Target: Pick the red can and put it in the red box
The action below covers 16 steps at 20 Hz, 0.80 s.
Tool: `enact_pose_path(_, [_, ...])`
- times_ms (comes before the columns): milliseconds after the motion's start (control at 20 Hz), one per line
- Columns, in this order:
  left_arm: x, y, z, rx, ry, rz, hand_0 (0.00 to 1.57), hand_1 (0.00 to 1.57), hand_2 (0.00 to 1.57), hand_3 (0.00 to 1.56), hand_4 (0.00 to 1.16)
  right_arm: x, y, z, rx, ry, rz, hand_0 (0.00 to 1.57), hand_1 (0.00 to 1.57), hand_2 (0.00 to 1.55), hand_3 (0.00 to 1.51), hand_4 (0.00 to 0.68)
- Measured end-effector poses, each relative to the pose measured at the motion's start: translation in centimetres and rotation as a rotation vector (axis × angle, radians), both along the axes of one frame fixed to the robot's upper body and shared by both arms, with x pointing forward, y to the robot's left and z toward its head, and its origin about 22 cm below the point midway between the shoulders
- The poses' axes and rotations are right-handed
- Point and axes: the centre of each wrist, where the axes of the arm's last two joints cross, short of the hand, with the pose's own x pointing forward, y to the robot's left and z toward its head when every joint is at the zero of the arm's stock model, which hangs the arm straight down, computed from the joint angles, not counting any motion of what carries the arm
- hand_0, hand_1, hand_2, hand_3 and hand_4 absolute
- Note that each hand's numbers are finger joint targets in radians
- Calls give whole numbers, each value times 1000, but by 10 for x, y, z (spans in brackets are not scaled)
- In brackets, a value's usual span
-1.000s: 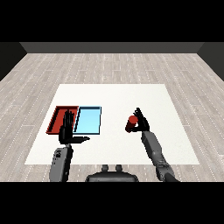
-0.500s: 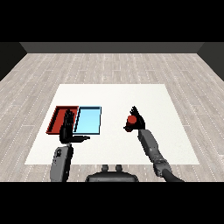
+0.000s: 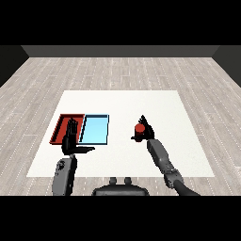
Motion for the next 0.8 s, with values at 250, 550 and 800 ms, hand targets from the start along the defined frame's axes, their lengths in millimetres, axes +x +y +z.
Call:
enact_pose_path(250, [-3,-3,0,3,-4,8,0,0,0,0,0,3,12,-2,-52,26,-89,1462,1462,1459,1423,611])
enact_pose_path(550, [2,-4,3,-1,-7,2,0,0,0,0,0,4,16,-2,-128,36,-153,1474,1474,1450,1401,589])
enact_pose_path(800, [-3,-10,-3,2,-7,3,0,0,0,0,0,7,11,5,-156,17,-155,1467,1467,1441,1378,598])
